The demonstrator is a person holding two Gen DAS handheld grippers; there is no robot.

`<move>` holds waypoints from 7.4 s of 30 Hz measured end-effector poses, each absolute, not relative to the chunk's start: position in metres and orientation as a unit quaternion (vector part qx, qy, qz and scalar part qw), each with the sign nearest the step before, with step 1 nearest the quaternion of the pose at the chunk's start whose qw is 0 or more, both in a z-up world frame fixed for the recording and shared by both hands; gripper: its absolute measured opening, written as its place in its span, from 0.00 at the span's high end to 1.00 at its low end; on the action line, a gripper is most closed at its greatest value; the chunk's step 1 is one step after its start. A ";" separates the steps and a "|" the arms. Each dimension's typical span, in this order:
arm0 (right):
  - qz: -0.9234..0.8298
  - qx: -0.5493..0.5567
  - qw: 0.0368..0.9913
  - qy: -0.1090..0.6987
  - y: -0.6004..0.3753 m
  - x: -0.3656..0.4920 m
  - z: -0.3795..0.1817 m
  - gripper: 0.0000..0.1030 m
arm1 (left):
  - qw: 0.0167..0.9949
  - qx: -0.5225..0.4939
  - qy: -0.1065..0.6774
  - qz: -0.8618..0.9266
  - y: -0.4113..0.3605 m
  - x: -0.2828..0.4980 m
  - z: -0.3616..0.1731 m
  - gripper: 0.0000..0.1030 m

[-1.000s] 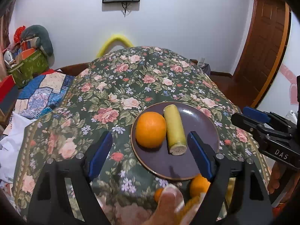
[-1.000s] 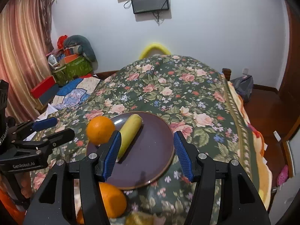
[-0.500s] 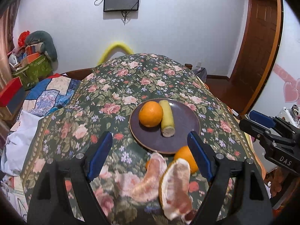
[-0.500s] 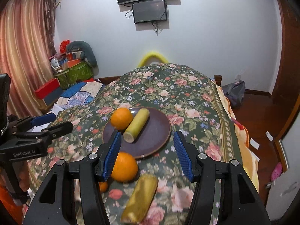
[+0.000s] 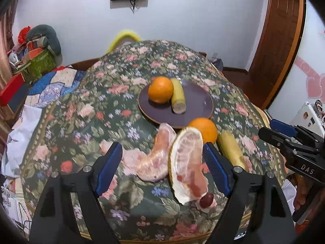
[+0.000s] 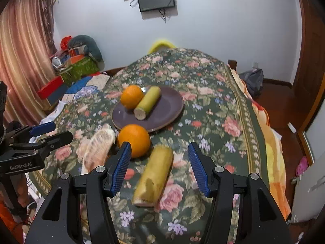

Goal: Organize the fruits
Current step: 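Grasp the second corn cob with the right gripper while the left grasps a pomelo segment, then place the corn cob beside the first on the plate while the left places the pomelo segment, then grasp a large orange with the right gripper while the left grasps another pomelo segment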

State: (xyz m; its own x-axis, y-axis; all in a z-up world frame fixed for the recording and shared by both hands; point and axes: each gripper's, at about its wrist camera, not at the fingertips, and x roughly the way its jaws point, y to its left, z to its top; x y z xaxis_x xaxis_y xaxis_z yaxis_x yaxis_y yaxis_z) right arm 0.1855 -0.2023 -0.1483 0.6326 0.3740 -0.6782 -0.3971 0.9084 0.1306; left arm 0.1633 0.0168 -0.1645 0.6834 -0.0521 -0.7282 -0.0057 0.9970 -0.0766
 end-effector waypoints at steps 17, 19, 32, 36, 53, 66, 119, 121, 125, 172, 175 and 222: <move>0.218 -0.011 0.879 0.423 -0.198 0.201 -0.190 0.47 | 0.890 -0.017 0.454 -0.026 -0.015 0.194 -0.214 0.29; 0.221 -0.011 0.877 0.427 -0.197 0.203 -0.193 0.47 | 0.889 -0.013 0.456 -0.024 -0.016 0.196 -0.219 0.34; 0.231 -0.010 0.859 0.456 -0.179 0.216 -0.217 0.52 | 0.895 -0.017 0.444 -0.038 -0.011 0.198 -0.220 0.50; 0.228 -0.015 0.859 0.459 -0.177 0.219 -0.219 0.55 | 0.896 -0.021 0.442 -0.039 -0.009 0.197 -0.217 0.50; 0.230 0.016 0.880 0.415 -0.193 0.210 -0.184 0.64 | 0.913 -0.040 0.406 -0.025 0.008 0.185 -0.184 0.51; 0.221 0.017 0.909 0.353 -0.204 0.209 -0.139 0.65 | 0.931 -0.046 0.363 -0.014 0.015 0.186 -0.149 0.51; 0.262 -0.029 0.887 0.380 -0.138 0.339 -0.167 0.63 | 0.923 -0.021 0.384 -0.029 0.022 0.336 -0.194 0.50; 0.244 -0.048 0.892 0.378 -0.136 0.341 -0.166 0.62 | 0.925 -0.018 0.379 -0.027 0.021 0.336 -0.191 0.49; 0.250 -0.043 0.892 0.375 -0.142 0.342 -0.162 0.61 | 0.926 -0.023 0.375 -0.027 0.024 0.334 -0.186 0.49; 0.258 -0.057 0.883 0.387 -0.141 0.215 -0.158 0.48 | 0.913 -0.051 0.406 -0.008 0.052 0.196 -0.175 0.48; 0.260 -0.056 0.876 0.402 -0.137 0.219 -0.172 0.48 | 0.906 -0.060 0.419 -0.011 0.056 0.198 -0.187 0.48; 0.237 -0.020 0.873 0.425 -0.176 0.225 -0.186 0.41 | 0.872 -0.073 0.480 -0.056 0.027 0.231 -0.238 0.50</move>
